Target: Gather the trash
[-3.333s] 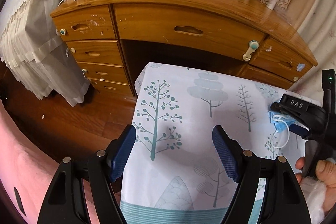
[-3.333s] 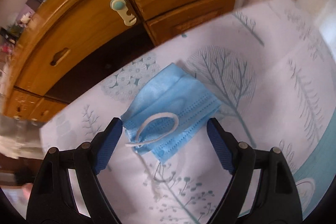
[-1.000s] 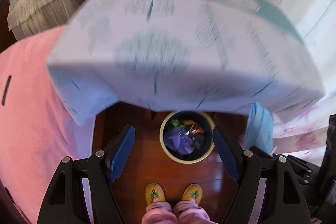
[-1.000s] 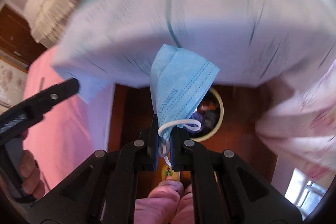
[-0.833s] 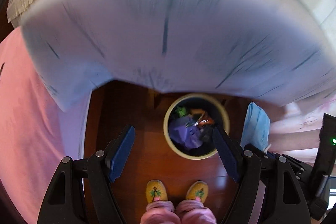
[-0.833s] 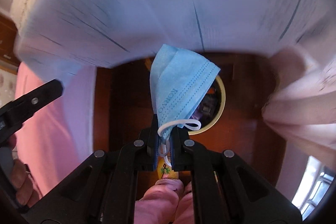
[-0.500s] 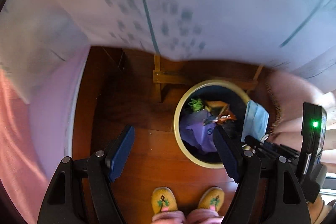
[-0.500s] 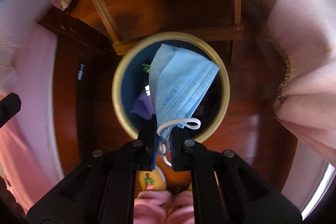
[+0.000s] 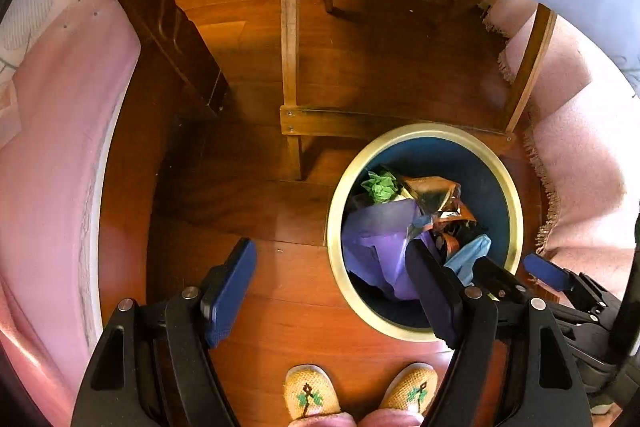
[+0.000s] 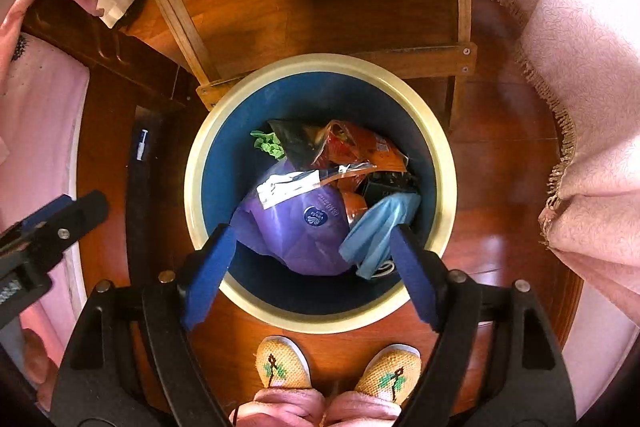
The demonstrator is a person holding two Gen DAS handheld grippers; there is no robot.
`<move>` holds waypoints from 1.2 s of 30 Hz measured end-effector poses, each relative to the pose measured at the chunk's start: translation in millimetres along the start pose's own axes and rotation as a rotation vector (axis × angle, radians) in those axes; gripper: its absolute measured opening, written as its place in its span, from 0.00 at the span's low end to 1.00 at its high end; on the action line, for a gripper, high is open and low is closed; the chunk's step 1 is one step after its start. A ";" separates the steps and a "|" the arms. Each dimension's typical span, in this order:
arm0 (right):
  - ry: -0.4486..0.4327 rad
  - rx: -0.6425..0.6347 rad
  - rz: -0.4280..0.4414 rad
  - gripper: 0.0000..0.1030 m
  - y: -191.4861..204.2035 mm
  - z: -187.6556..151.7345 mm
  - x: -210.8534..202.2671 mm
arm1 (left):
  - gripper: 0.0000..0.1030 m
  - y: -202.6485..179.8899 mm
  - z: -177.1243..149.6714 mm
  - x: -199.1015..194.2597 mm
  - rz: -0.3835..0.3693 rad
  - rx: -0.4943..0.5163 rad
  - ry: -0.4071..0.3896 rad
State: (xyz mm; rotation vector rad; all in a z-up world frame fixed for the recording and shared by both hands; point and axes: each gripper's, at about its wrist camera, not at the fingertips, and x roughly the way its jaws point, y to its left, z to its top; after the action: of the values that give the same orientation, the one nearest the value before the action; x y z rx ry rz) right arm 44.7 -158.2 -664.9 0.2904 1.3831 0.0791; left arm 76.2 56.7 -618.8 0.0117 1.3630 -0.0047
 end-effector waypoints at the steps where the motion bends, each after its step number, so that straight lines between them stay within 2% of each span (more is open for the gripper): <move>1: -0.003 0.002 0.002 0.75 4.6 1.8 -0.5 | 0.76 -1.4 -1.1 -0.8 0.001 0.002 -0.002; 6: -0.027 0.018 0.005 0.75 8.2 0.9 -25.0 | 0.76 -4.3 -4.3 -13.5 0.005 0.013 -0.016; 16: -0.136 -0.019 -0.037 0.75 29.8 4.7 -132.0 | 0.76 -9.2 3.1 -114.7 0.025 0.023 -0.082; 23: -0.193 -0.030 -0.048 0.75 46.1 16.7 -237.3 | 0.76 -18.2 21.5 -226.7 0.013 0.018 -0.153; 31: -0.273 -0.026 -0.039 0.75 68.2 42.6 -379.5 | 0.76 -35.0 48.2 -365.0 0.007 0.040 -0.247; 36: -0.329 -0.063 -0.042 0.75 86.1 54.9 -468.5 | 0.76 -48.8 59.2 -435.8 -0.007 0.052 -0.291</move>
State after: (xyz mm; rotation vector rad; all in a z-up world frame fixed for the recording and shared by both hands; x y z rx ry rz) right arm 19.0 -189.3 -187.1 0.2114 1.0575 0.0378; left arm 43.7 5.8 -180.4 0.0482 1.0712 -0.0459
